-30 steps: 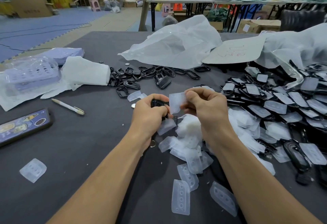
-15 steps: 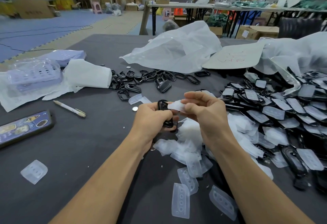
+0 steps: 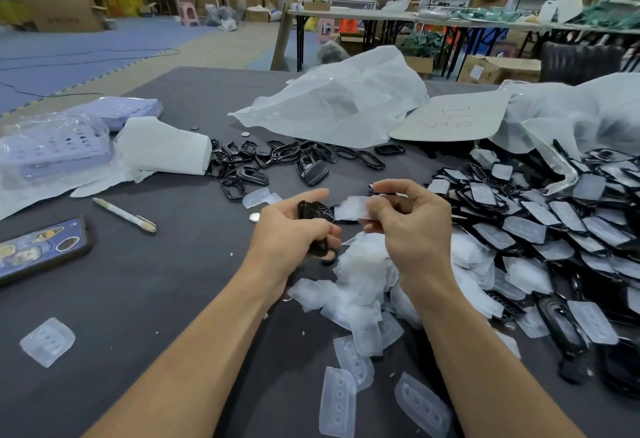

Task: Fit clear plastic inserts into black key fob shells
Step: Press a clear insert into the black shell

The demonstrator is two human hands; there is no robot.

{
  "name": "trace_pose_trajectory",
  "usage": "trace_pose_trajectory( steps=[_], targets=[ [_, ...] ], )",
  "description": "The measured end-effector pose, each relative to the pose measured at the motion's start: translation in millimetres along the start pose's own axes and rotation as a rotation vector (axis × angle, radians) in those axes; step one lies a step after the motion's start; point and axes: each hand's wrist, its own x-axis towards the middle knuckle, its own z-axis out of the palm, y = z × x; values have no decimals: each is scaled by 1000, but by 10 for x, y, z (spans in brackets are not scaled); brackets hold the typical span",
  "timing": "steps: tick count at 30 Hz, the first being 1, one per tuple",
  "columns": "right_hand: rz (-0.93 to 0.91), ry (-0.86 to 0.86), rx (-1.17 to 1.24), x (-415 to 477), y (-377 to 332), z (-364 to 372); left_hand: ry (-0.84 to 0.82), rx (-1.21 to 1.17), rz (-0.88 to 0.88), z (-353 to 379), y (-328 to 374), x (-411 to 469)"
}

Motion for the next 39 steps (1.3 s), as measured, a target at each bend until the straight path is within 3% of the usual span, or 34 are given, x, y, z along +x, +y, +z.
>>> trace_pose_trajectory(
  steps=[3, 8, 14, 21, 30, 37, 39],
  targets=[
    [48, -61, 67, -12, 9, 48, -177, 22, 10, 29, 12, -42],
    [128, -115, 145, 25, 29, 29, 8, 32, 21, 58, 21, 16],
    [244, -82, 201, 123, 58, -83, 115, 36, 46, 46, 35, 50],
    [277, -207, 138, 105, 22, -83, -202, 80, 80, -23, 71, 8],
    [266, -238, 148, 68, -28, -96, -46, 112, -4, 24, 8, -35],
    [293, -291, 180, 76, -23, -121, -270, 148, -32, -36, -15, -12],
    [296, -285, 188, 81, -11, -113, -244, 197, -39, -20, -24, 21]
  ],
)
